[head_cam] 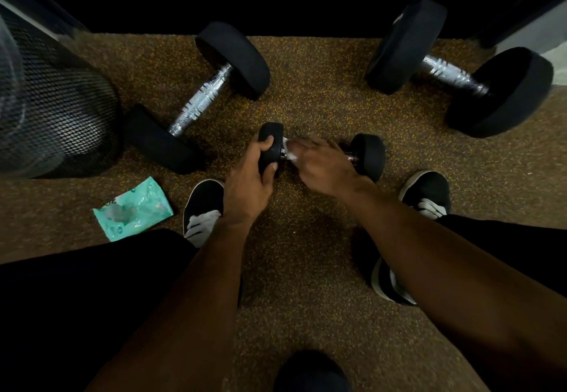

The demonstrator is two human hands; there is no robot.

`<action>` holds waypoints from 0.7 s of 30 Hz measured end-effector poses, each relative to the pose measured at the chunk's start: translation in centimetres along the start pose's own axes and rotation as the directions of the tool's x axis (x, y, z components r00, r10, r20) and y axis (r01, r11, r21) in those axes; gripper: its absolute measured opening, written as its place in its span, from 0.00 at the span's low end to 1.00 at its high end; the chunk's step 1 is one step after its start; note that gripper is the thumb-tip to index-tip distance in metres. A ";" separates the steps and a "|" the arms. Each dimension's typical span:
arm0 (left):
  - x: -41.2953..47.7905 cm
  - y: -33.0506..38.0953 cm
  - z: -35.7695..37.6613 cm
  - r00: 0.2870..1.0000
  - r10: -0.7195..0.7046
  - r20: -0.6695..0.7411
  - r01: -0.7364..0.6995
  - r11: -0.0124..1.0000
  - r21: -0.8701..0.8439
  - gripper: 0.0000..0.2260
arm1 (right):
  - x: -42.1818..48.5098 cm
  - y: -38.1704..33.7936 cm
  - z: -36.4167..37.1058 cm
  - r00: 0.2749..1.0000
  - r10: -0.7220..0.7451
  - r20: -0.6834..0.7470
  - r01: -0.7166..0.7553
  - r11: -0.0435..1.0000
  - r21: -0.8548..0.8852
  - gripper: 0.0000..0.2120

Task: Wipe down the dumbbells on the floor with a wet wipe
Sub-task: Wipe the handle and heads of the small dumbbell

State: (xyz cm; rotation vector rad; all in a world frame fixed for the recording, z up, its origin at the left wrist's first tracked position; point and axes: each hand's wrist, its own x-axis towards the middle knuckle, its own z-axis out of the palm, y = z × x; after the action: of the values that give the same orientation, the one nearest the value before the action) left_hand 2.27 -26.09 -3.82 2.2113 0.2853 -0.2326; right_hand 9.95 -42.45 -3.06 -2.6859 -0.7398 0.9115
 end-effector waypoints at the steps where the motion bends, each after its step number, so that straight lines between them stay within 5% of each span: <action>1: 0.0 0.1 -0.1 1.000 -0.014 -0.001 0.014 1.000 -0.007 0.17 | 0.9 -0.3 -0.3 1.000 0.005 0.014 -0.005 0.999 0.032 0.22; 4: 0.8 0.6 -0.9 0.998 -0.061 -0.020 0.061 0.998 -0.010 0.14 | 1.8 -0.2 -0.7 0.998 0.006 0.061 -0.009 0.999 0.040 0.18; 8: 2.4 1.0 -1.2 0.993 -0.093 0.069 0.088 0.994 0.072 0.22 | -1.4 1.6 -0.1 0.992 -0.124 -0.025 0.123 0.991 -0.049 0.27; 14: 1.5 0.1 -0.7 0.996 -0.075 0.051 0.075 0.997 0.017 0.21 | -1.1 1.2 -1.0 0.995 0.104 0.011 -0.104 0.989 0.103 0.22; 17: 0.9 -0.8 -0.9 0.996 -0.057 0.074 0.061 0.997 -0.044 0.21 | 0.5 -0.8 0.2 0.996 0.019 0.091 -0.031 0.991 0.134 0.18; 21: 0.7 -0.9 -1.1 0.993 -0.082 0.090 0.090 0.991 -0.094 0.20 | -1.7 0.2 1.2 1.000 -0.017 0.003 0.017 0.998 0.059 0.25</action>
State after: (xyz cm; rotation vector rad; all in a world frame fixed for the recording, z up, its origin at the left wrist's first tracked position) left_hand 2.78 -24.56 -4.04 2.0884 0.3379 -0.3535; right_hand 8.14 -43.45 -3.15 -2.6237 -0.7245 0.9193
